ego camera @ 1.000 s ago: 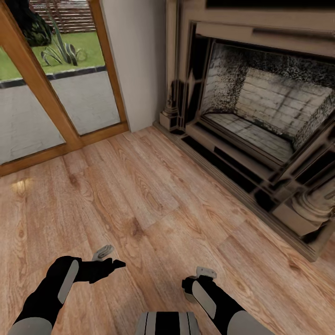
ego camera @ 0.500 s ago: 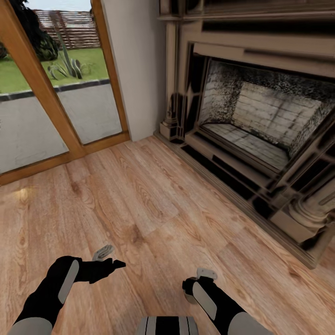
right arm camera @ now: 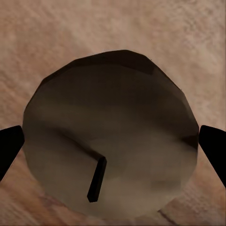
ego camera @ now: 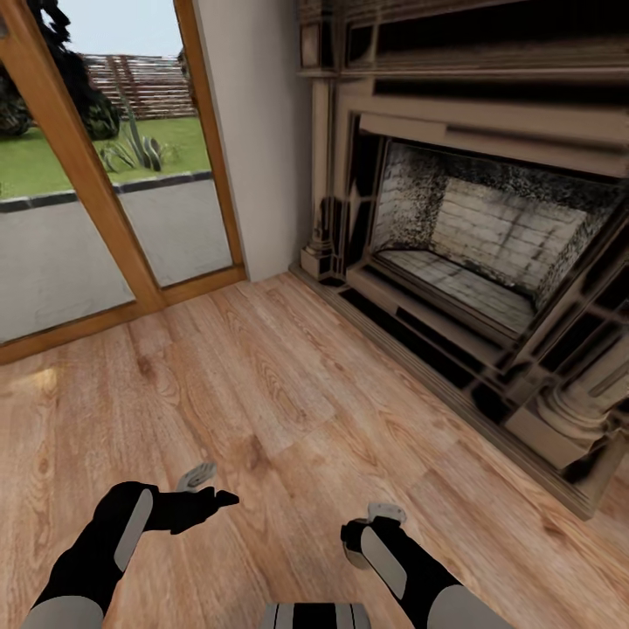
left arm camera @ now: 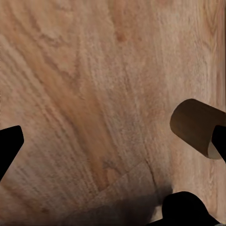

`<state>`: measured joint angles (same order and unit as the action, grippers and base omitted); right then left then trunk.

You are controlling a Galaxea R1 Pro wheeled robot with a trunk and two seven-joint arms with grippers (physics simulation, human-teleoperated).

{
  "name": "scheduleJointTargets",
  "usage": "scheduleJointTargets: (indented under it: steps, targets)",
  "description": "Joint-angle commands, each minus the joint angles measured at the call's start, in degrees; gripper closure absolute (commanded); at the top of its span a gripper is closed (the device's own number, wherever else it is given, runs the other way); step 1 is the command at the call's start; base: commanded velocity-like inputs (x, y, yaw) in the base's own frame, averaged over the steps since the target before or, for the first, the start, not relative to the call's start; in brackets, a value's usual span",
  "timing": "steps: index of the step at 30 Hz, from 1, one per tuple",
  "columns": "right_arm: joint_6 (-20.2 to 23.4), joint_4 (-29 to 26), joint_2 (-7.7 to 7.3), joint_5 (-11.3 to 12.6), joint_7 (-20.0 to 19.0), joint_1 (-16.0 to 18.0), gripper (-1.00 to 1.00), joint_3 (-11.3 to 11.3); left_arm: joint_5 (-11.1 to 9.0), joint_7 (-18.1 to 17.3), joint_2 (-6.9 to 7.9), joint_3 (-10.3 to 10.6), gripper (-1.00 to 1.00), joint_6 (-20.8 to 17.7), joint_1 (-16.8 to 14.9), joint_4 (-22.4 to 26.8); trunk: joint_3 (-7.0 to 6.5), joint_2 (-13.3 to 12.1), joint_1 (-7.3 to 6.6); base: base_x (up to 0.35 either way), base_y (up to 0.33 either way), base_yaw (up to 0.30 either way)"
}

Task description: Place each of the two pumpkins and all three candles from the living room inside a cabinet in the living room (use any cabinet), then make sure every cabinet is closed, and position the cauldron so it is next to a table in the living room.

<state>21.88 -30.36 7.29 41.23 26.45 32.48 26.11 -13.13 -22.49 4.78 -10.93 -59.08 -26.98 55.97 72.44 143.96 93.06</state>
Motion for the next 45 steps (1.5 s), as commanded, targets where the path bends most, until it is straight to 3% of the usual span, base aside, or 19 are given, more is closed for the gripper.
scheduleJointTargets:
  steps: [1, 5, 8, 10, 14, 18, 24, 30, 45]
  targets:
    - [0.42, -0.11, -0.03, 0.05, 0.00, 0.09, 1.00, -0.01, 0.06, 0.03, -0.01, 0.01, -1.00, 0.11, 0.00, -0.03, -0.23, -0.02, -0.02, 0.000, 0.000, 0.000]
    - [7.01, -5.86, -0.08, 0.08, 0.12, -0.16, 1.00, -0.31, 0.11, 1.43, -0.03, 0.03, -1.00, 0.37, 0.00, -0.07, -1.11, -0.07, -0.13, 0.000, 0.000, 0.000]
    - [13.29, -13.38, -0.12, 0.12, 0.39, -0.24, 1.00, -0.54, 0.08, 3.87, -0.03, 0.03, -1.00, 0.43, 0.00, -0.07, -1.78, -0.11, -0.20, 0.000, 0.000, 0.000]
    - [18.42, -21.66, -0.15, 0.21, 1.07, -0.53, 1.00, -0.69, 0.05, 6.80, -0.24, 0.03, -1.00, 0.45, 0.00, -0.05, -2.22, -0.14, -0.25, 0.000, 0.000, 0.000]
    - [26.10, -36.39, -0.83, 0.64, 6.89, -4.35, 1.00, -1.29, 0.03, 10.71, -0.53, 0.03, -1.00, 0.46, 0.00, 0.08, -3.11, -0.19, -0.36, 0.000, 0.000, 0.000]
    - [31.66, -46.14, -0.83, 0.97, 12.52, -7.98, 1.00, -4.68, 0.10, 12.16, -0.46, -0.09, -1.00, 0.39, 0.00, 0.36, -3.92, -0.24, -0.46, 0.000, 0.000, 0.000]
    - [33.35, -48.40, -0.63, 1.04, 14.02, -9.41, 1.00, -7.75, 0.12, 12.85, -0.19, -0.31, -1.00, 0.30, 0.00, 0.50, -4.87, -0.32, -0.62, 0.000, 0.000, -0.001]
    - [33.48, -48.24, -0.38, 1.05, 14.22, -9.53, 1.00, -8.06, 0.12, 12.91, -0.44, -0.17, -1.00, 0.28, 0.00, 0.54, -5.69, -0.40, -0.77, -0.063, 0.000, -0.093]
    - [33.42, -48.14, -0.35, 1.05, 14.16, -9.54, 1.00, -8.09, 0.03, 12.91, -0.54, -0.06, -1.00, 0.28, -0.02, 0.54, -8.13, -0.61, -1.16, -0.314, 0.000, -0.220]
